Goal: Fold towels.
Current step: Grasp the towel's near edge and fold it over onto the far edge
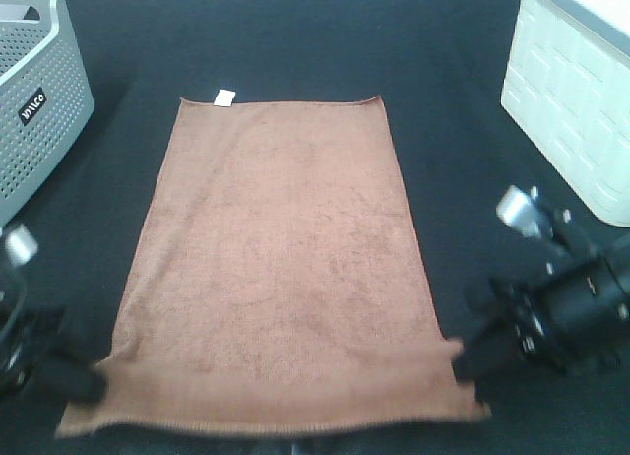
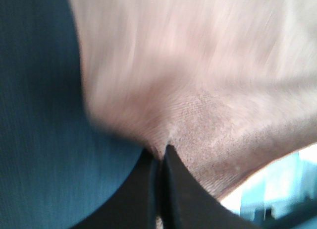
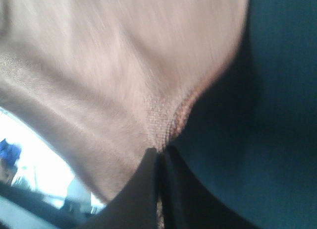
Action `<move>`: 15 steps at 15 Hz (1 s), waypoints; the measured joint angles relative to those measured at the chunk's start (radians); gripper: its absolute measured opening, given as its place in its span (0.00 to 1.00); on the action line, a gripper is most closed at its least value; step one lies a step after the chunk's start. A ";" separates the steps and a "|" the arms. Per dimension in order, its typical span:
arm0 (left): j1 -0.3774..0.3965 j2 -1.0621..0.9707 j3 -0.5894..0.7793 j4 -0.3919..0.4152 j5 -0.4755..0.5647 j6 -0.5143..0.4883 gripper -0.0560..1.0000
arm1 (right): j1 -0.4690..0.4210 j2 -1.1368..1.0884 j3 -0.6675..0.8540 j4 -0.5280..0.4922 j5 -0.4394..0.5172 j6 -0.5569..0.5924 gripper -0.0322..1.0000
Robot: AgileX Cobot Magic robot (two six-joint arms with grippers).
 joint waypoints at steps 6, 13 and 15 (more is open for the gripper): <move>0.000 0.057 -0.329 0.122 -0.055 -0.147 0.05 | 0.000 0.179 -0.450 -0.125 0.040 0.128 0.03; 0.000 0.433 -0.954 0.408 -0.064 -0.423 0.05 | -0.002 0.618 -1.236 -0.348 0.185 0.364 0.03; 0.000 0.530 -1.116 0.422 -0.061 -0.437 0.05 | -0.022 0.755 -1.457 -0.368 0.223 0.404 0.03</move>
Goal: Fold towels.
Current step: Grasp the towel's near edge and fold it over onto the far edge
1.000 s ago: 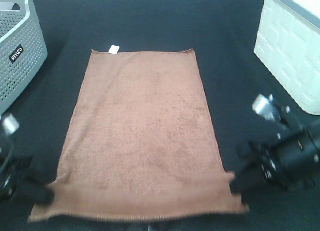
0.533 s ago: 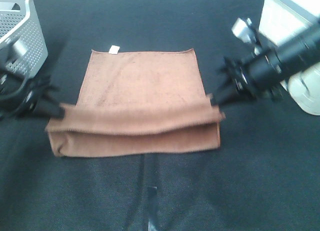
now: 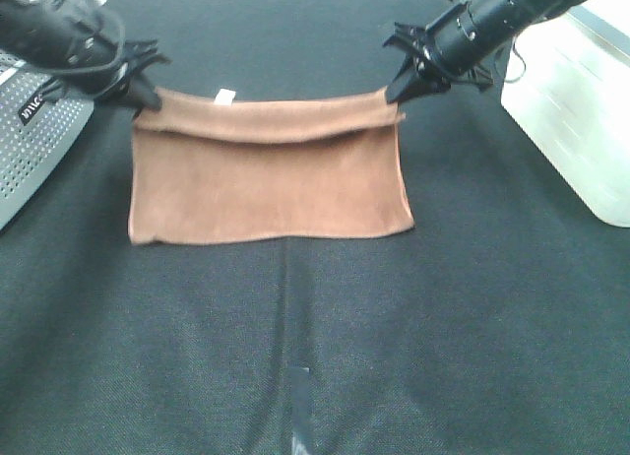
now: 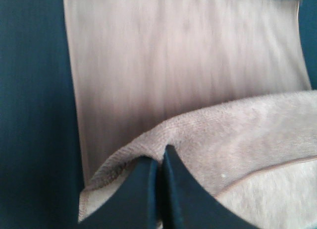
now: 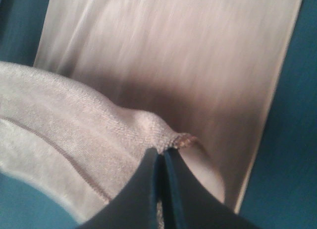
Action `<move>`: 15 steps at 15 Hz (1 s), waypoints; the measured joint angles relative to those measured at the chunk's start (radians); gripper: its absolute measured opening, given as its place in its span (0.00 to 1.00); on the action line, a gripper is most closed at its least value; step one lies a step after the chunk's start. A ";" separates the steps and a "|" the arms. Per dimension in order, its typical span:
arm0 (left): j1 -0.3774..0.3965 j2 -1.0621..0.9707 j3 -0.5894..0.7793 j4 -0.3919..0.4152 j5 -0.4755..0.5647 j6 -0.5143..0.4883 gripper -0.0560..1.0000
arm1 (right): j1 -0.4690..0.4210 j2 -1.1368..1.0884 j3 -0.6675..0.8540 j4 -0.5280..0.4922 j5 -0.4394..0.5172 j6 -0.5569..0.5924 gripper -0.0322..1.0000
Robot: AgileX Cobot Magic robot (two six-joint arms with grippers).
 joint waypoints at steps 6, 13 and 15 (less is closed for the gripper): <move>0.000 0.278 -0.372 0.000 -0.017 -0.005 0.05 | -0.047 0.304 -0.484 -0.008 0.020 0.019 0.03; -0.035 0.511 -0.634 -0.041 -0.177 0.033 0.06 | -0.047 0.418 -0.564 0.023 -0.201 -0.071 0.03; -0.046 0.531 -0.647 -0.040 -0.228 0.042 0.10 | -0.043 0.428 -0.568 0.043 -0.244 -0.102 0.03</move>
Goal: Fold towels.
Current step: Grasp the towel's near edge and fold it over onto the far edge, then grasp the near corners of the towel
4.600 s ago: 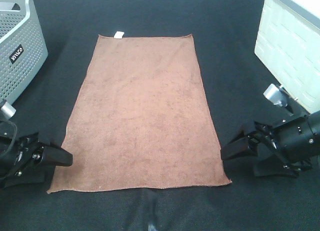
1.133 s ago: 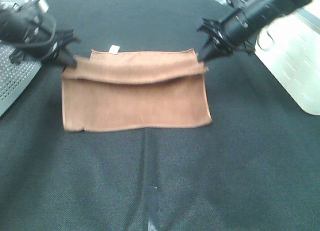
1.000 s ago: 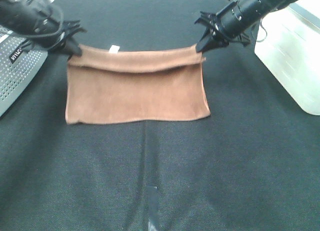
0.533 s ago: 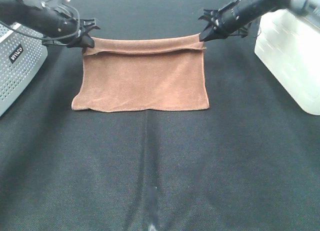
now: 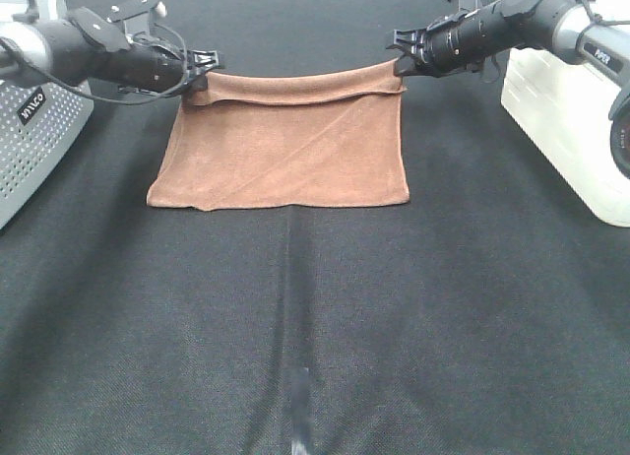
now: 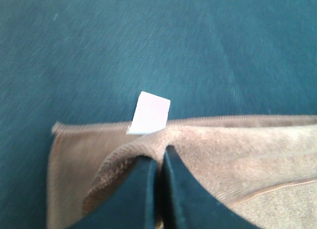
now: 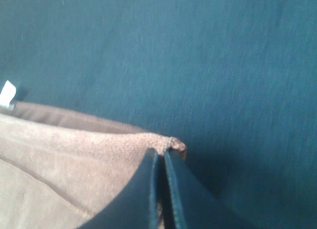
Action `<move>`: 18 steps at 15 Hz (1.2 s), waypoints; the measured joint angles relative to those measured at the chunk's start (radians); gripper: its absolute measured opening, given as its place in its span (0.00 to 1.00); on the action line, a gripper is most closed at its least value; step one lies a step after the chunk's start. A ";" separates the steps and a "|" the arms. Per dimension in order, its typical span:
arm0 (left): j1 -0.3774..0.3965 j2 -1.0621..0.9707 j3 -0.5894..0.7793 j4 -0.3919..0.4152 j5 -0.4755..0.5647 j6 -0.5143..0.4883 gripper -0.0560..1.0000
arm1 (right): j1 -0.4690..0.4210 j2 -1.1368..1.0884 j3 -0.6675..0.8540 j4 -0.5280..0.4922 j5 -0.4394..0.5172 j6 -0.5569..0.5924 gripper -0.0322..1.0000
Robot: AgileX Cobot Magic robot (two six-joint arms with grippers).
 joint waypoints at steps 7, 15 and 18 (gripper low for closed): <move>0.000 0.006 -0.003 0.000 -0.070 0.003 0.46 | 0.008 0.055 0.000 0.030 -0.038 -0.018 0.32; 0.020 -0.018 -0.003 0.042 0.259 -0.012 0.84 | -0.036 0.000 -0.001 -0.038 0.294 0.051 0.87; 0.020 -0.043 -0.003 0.064 0.425 -0.076 0.84 | -0.070 -0.013 -0.001 -0.039 0.499 0.124 0.87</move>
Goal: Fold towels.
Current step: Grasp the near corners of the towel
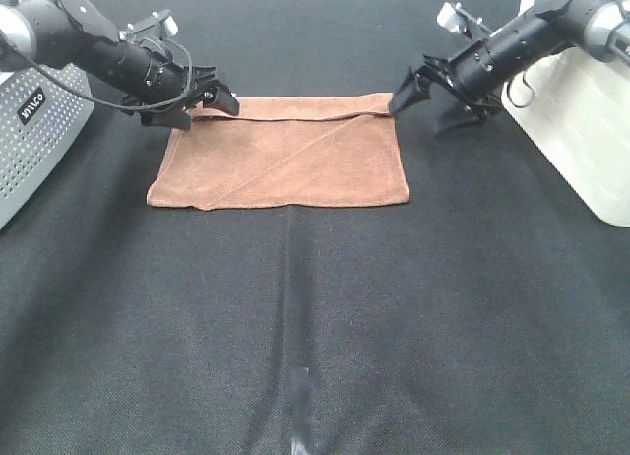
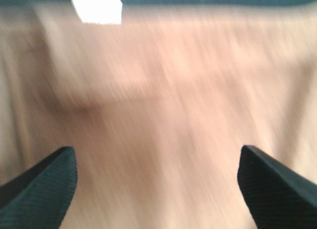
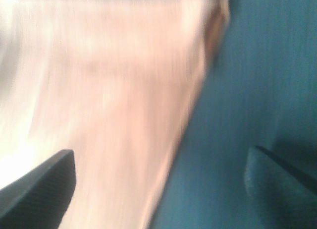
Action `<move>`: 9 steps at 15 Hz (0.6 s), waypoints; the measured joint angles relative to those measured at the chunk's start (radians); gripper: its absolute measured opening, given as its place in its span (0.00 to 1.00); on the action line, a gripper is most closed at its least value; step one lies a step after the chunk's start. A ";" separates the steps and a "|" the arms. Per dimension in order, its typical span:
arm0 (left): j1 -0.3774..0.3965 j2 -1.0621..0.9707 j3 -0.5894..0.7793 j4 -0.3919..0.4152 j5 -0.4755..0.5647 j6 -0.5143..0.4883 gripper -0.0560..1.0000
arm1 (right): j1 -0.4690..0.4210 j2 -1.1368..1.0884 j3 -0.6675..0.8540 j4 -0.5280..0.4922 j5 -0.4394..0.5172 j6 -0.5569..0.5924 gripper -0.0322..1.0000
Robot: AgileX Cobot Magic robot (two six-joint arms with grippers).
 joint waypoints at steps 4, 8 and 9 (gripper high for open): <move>0.000 -0.037 0.000 0.070 0.144 -0.112 0.82 | 0.000 -0.002 0.000 0.008 0.054 0.051 0.87; 0.000 -0.046 0.000 0.091 0.288 -0.159 0.79 | 0.006 -0.040 0.000 -0.033 0.056 0.084 0.87; 0.000 -0.053 0.000 0.096 0.293 -0.171 0.79 | 0.015 -0.063 0.000 -0.061 0.056 0.100 0.87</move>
